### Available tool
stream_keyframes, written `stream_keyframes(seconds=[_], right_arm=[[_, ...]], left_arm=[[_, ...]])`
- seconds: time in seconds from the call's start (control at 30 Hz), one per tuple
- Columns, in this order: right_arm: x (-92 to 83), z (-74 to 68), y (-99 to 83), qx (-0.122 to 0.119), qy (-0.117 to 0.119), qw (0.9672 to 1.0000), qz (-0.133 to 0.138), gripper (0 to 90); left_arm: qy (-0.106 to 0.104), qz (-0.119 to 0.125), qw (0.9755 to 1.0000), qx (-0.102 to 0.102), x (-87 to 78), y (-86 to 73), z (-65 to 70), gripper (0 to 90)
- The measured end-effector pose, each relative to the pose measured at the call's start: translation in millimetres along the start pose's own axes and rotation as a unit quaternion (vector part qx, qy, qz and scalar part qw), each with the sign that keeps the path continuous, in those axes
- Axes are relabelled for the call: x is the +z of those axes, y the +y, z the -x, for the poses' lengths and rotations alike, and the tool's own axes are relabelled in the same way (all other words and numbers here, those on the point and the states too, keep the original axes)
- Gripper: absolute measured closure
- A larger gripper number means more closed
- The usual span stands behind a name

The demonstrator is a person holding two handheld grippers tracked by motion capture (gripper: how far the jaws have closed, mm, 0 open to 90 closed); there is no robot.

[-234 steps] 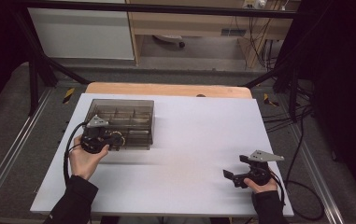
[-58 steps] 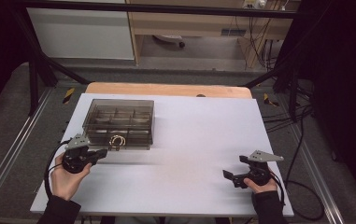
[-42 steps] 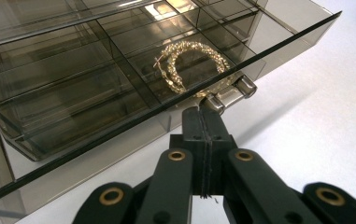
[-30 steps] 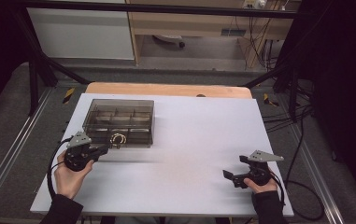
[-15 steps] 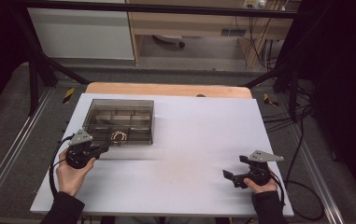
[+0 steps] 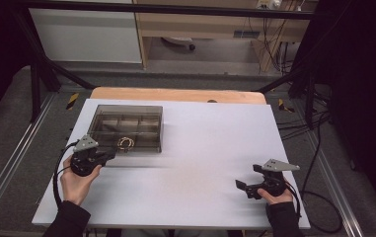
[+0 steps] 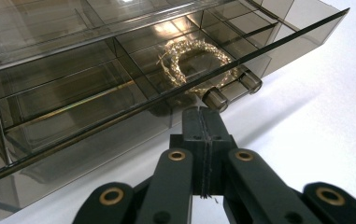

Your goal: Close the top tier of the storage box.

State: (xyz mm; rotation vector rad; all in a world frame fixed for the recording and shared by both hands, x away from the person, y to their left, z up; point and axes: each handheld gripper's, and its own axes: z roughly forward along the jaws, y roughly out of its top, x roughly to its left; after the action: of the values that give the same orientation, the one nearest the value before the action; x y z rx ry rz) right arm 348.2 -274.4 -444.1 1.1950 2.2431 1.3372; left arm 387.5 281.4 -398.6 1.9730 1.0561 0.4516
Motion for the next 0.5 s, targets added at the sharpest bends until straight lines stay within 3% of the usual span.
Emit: stream_keyframes(seconds=[0.5], right_arm=[[0.0, 0.1, 0.0, 0.0, 0.0, 1.0, 0.0, 1.0]], left_arm=[[0.006, 0.003, 1.0, 0.002, 4.6, 3.0, -3.1, 89.8]])
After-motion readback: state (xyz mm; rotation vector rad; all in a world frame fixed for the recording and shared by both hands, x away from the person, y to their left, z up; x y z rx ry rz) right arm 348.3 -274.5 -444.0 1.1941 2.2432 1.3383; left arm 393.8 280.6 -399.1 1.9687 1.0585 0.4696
